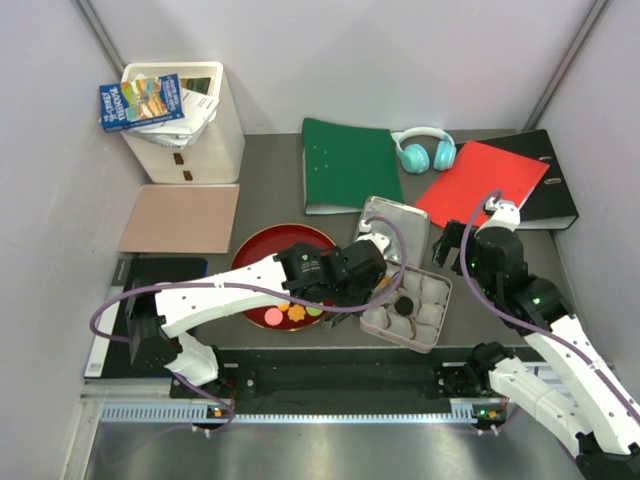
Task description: Pack the cookies
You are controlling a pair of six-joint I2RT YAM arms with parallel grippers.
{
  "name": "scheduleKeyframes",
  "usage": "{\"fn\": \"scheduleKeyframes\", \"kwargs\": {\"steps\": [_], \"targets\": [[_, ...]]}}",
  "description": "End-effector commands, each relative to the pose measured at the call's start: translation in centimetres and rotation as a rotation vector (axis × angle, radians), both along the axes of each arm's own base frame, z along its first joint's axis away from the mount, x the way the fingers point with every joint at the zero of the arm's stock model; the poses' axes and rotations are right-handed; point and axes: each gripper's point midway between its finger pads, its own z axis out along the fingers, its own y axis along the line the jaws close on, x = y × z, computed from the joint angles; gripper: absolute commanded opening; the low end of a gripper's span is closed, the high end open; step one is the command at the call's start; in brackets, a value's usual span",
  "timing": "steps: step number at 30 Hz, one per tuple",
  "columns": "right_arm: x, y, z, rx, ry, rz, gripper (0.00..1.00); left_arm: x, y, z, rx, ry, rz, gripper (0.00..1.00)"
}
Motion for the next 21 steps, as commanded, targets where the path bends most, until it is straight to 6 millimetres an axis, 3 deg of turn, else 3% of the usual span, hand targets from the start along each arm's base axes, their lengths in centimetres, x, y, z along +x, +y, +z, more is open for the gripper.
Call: {"fn": "scheduleKeyframes", "kwargs": {"steps": [1, 4, 14, 18, 21], "targets": [[0.1, 0.0, 0.9, 0.017, -0.025, -0.006, 0.99, 0.5, -0.3, 0.3, -0.023, -0.024, 0.02, 0.28], [0.1, 0.0, 1.0, 0.02, -0.028, -0.007, 0.99, 0.5, -0.2, 0.1, -0.013, -0.023, 0.023, 0.31], [0.3, 0.3, 1.0, 0.024, -0.027, 0.002, 0.99, 0.9, -0.1, 0.3, -0.014, -0.047, 0.031, 0.55], [0.3, 0.3, 1.0, 0.024, -0.026, 0.001, 0.99, 1.2, -0.1, 0.6, -0.013, -0.062, 0.037, 0.56], [0.3, 0.4, 1.0, 0.026, -0.024, 0.007, 0.99, 1.9, 1.1, 1.7, 0.005, -0.101, 0.088, 0.55]]}}
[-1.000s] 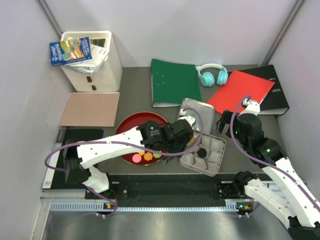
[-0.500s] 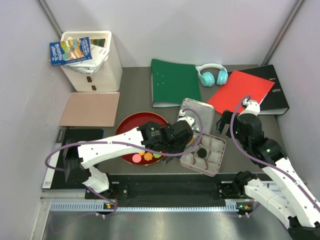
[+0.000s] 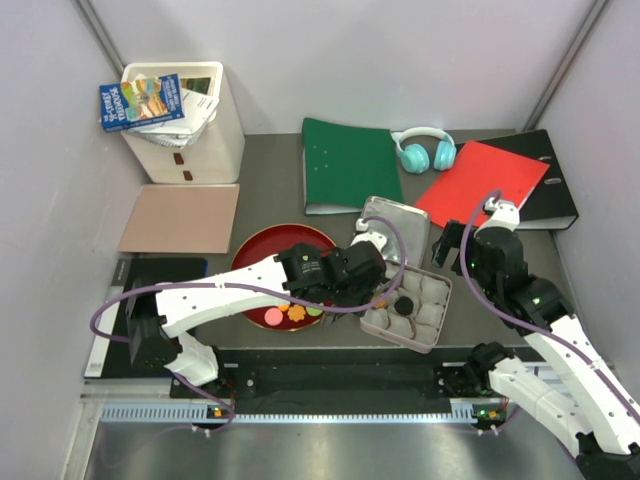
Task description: Pack the cookies
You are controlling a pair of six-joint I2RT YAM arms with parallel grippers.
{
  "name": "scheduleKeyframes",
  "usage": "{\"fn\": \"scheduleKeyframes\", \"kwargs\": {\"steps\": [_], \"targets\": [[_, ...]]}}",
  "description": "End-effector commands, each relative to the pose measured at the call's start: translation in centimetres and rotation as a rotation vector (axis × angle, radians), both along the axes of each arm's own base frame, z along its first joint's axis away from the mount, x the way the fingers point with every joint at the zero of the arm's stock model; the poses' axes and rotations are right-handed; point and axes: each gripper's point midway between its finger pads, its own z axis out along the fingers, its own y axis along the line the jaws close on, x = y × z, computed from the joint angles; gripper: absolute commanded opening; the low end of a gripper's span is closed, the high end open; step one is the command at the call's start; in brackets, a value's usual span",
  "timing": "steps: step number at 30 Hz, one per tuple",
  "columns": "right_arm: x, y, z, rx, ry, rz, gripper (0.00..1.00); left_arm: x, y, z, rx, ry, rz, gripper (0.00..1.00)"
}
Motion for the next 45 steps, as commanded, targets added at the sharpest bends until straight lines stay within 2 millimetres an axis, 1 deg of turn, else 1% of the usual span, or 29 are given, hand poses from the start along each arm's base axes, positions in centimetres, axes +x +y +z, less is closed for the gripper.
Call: {"fn": "scheduleKeyframes", "kwargs": {"steps": [1, 2, 4, 5, 6, 8, 9, 10, 11, 12, 13, 14, 15, 16, 17, 19, 20, 23, 27, 32, 35, 40, 45], "targets": [[0.3, 0.3, 1.1, 0.024, -0.026, 0.001, 0.99, 1.5, 1.3, 2.7, -0.008, -0.092, 0.084, 0.56], [0.3, 0.3, 1.1, 0.023, -0.024, 0.001, 0.99, 2.2, 3.6, 3.3, 0.042, -0.136, 0.143, 0.55], [0.4, 0.3, 1.1, 0.025, -0.029, -0.001, 0.99, 2.6, 6.3, 3.8, 0.071, -0.17, 0.251, 0.55], [0.4, 0.3, 0.8, 0.021, -0.022, -0.001, 0.99, 2.7, 8.9, 4.3, 0.118, -0.201, 0.299, 0.55], [0.5, 0.4, 0.8, 0.025, -0.025, 0.002, 0.99, 2.6, 10.4, 3.7, 0.137, -0.188, 0.372, 0.54], [0.7, 0.8, 0.5, 0.034, -0.022, 0.014, 0.99, 2.4, 12.9, 3.4, 0.161, -0.179, 0.453, 0.54], [0.8, 0.9, 0.6, 0.039, -0.023, 0.017, 0.99, 2.0, 14.8, 2.3, 0.204, -0.151, 0.527, 0.53], [0.9, 1.2, 0.6, 0.047, -0.026, 0.024, 0.99, 1.9, 15.5, 1.9, 0.215, -0.141, 0.561, 0.52], [0.9, 1.4, 0.5, 0.05, -0.023, 0.029, 0.99, 1.9, 16.4, 1.6, 0.204, -0.124, 0.635, 0.51], [0.9, 1.5, 0.3, 0.051, -0.019, 0.033, 0.99, 1.3, 17.6, 0.4, 0.25, -0.101, 0.664, 0.51], [0.9, 1.6, 0.3, 0.051, -0.019, 0.039, 0.99, 1.2, 18.3, -0.3, 0.268, -0.079, 0.695, 0.51], [0.9, 1.7, 0.3, 0.051, -0.019, 0.042, 0.99, 1.0, 19.5, -1.4, 0.294, -0.053, 0.756, 0.51], [0.9, 1.8, 0.3, 0.051, -0.017, 0.042, 0.99, 0.6, 19.9, -2.0, 0.301, -0.013, 0.779, 0.51], [0.9, 1.7, 0.3, 0.049, -0.019, 0.042, 0.99, 0.7, 19.8, -2.5, 0.282, 0.006, 0.795, 0.5], [0.9, 1.7, 0.3, 0.047, -0.017, 0.041, 0.99, 0.7, 20.7, -3.1, 0.278, 0.026, 0.833, 0.5], [0.7, 1.7, 0.3, 0.048, -0.015, 0.041, 0.99, 1.2, 20.2, -3.3, 0.205, 0.046, 0.859, 0.5], [0.7, 1.6, 0.2, 0.046, -0.011, 0.041, 0.99, 1.5, 20.6, -3.6, 0.202, 0.052, 0.878, 0.5], [0.5, 1.6, 0.1, 0.047, -0.009, 0.045, 0.99, 2.4, 20.6, -3.9, 0.191, 0.052, 0.879, 0.52], [0.3, 1.6, 0.0, 0.053, -0.008, 0.042, 0.99, 3.5, 20.0, -4.4, 0.216, 0.045, 0.849, 0.53], [0.3, 1.4, 0.1, 0.052, -0.011, 0.035, 0.99, 4.6, 18.7, -4.5, 0.193, 0.03, 0.802, 0.54], [0.2, 1.3, 0.2, 0.048, -0.012, 0.034, 0.99, 4.9, 18.4, -4.7, 0.197, 0.029, 0.789, 0.55], [0.3, 1.3, 0.1, 0.044, -0.012, 0.032, 0.99, 4.8, 18.8, -5.4, 0.231, 0.04, 0.794, 0.56], [0.4, 1.4, -0.1, 0.042, -0.004, 0.036, 0.99, 4.6, 19.2, -5.9, 0.229, 0.055, 0.805, 0.56]]}}
